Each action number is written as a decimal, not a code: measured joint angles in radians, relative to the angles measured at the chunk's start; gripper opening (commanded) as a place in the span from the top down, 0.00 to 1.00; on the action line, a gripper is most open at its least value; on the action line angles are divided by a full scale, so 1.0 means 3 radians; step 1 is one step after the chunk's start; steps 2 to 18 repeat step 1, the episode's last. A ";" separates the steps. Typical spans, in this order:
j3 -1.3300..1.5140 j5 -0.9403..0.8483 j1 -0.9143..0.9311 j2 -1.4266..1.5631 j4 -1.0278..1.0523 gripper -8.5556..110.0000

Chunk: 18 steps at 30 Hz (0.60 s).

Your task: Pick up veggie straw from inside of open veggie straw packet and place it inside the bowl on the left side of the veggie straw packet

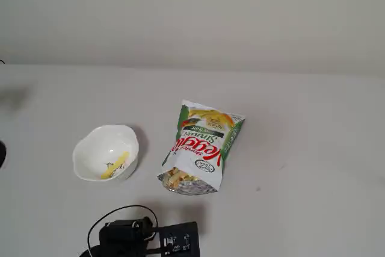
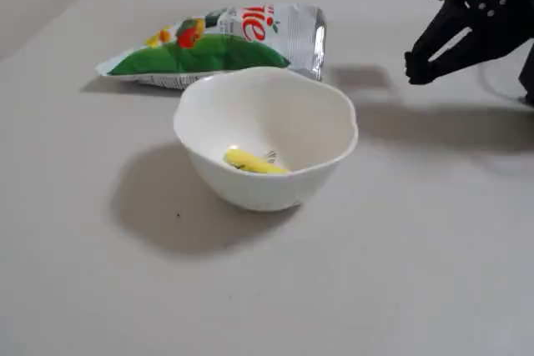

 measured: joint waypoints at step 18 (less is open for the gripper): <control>0.0000 0.0000 0.0000 0.0000 0.0000 0.93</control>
